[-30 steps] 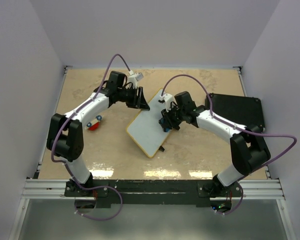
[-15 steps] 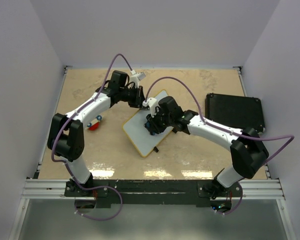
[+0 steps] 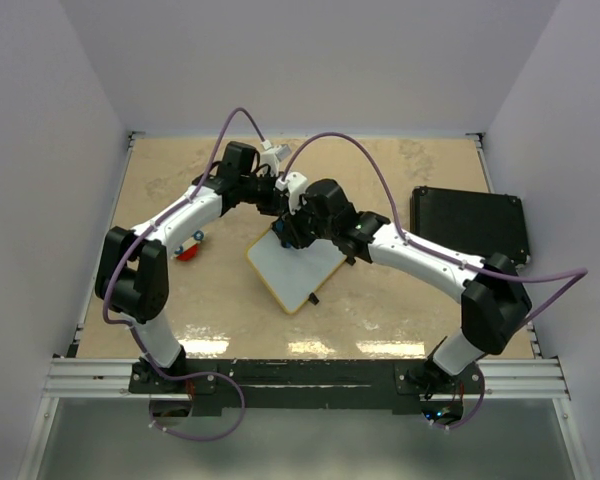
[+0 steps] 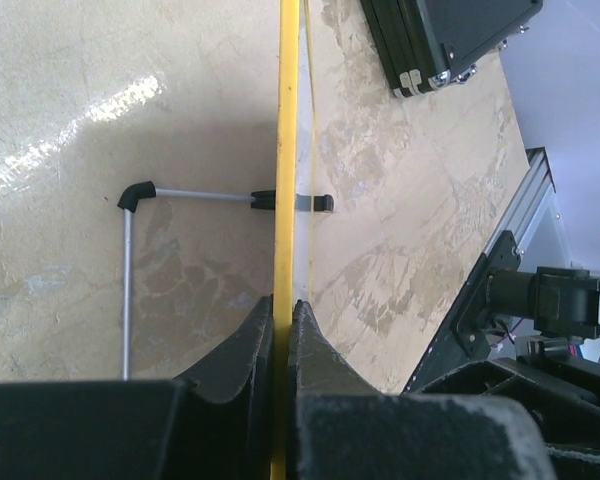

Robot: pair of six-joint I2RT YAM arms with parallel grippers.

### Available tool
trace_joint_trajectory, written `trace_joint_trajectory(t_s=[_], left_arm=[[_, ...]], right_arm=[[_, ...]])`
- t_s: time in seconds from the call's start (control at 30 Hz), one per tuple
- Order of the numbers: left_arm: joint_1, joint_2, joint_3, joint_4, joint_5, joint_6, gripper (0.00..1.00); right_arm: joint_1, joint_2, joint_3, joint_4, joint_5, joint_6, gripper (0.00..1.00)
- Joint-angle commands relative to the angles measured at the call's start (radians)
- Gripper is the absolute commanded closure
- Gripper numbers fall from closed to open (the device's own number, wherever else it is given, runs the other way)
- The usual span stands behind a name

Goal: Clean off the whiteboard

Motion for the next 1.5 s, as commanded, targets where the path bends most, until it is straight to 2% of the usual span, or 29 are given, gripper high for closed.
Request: trace_joint_trajectory(t_s=[0.0, 0.17, 0.33, 0.47, 0.67, 0.77, 0.97, 1.47], left_arm=[[-0.007, -0.038, -0.019, 0.009, -0.056, -0.006, 1.00], [-0.005, -0.044, -0.020, 0.001, -0.062, 0.004, 1.00], [-0.005, -0.038, -0.013, 0.004, -0.055, 0.003, 1.00], [-0.005, -0.027, -0.006, 0.004, -0.047, 0.003, 1.00], [-0.005, -0.033, -0.020, 0.000, -0.053, 0.011, 1.00], [-0.005, -0.039, -0.022, -0.007, -0.055, 0.021, 1.00], [0.010, -0.041, -0.013, -0.027, -0.042, 0.041, 1.00], [0.108, -0.051, -0.014, 0.004, 0.054, 0.021, 1.00]], right_arm=[[0.002, 0.041, 0.032, 0.010, 0.031, 0.015, 1.00], [0.002, 0.041, -0.047, -0.048, -0.004, -0.028, 1.00], [0.022, -0.052, -0.193, 0.028, -0.030, -0.103, 1.00], [0.080, -0.091, -0.285, 0.100, 0.008, -0.137, 1.00], [0.235, -0.074, -0.292, 0.153, 0.085, -0.188, 1.00], [0.255, -0.042, -0.301, 0.153, 0.155, -0.214, 1.00], [0.243, -0.042, -0.310, 0.111, 0.237, -0.310, 1.00], [0.053, -0.091, -0.379, 0.142, 0.200, -0.416, 1.00]])
